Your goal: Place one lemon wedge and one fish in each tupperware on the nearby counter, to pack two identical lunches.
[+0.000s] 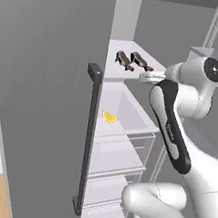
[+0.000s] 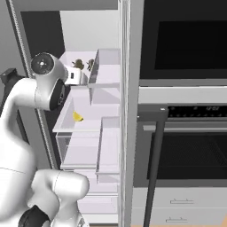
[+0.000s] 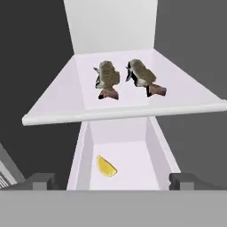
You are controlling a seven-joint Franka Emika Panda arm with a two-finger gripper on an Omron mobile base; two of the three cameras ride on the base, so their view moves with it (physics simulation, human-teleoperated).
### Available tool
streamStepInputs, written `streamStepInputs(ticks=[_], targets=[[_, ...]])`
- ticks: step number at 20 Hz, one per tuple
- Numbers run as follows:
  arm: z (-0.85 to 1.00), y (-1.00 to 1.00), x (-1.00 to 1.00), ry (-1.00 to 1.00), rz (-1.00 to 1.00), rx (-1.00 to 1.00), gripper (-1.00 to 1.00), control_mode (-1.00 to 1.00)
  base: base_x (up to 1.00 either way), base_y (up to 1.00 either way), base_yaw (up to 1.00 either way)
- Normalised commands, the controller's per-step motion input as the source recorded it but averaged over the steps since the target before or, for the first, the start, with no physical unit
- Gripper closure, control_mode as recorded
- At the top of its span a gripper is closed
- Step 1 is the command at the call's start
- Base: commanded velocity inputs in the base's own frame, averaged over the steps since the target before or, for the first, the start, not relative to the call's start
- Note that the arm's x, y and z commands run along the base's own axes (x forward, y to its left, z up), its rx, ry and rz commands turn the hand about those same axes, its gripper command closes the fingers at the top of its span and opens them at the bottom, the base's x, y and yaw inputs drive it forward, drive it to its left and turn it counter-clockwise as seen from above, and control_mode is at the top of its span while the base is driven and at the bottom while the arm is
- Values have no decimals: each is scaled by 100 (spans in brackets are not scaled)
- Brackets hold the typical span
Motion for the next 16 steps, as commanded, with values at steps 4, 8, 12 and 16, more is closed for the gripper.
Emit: streamStepInputs(ticks=[4, 8, 12, 16], targets=[[0, 39, 74, 37, 0, 0, -100, -100, 0, 0, 0], [-3, -5, 42, 10, 0, 0, -100, -100, 0, 0, 0], [-8, 0, 96, -2, 0, 0, -100, -100, 0, 0, 0], [-1, 2, 100, 0, 1, 0, -100, -100, 0, 0, 0]])
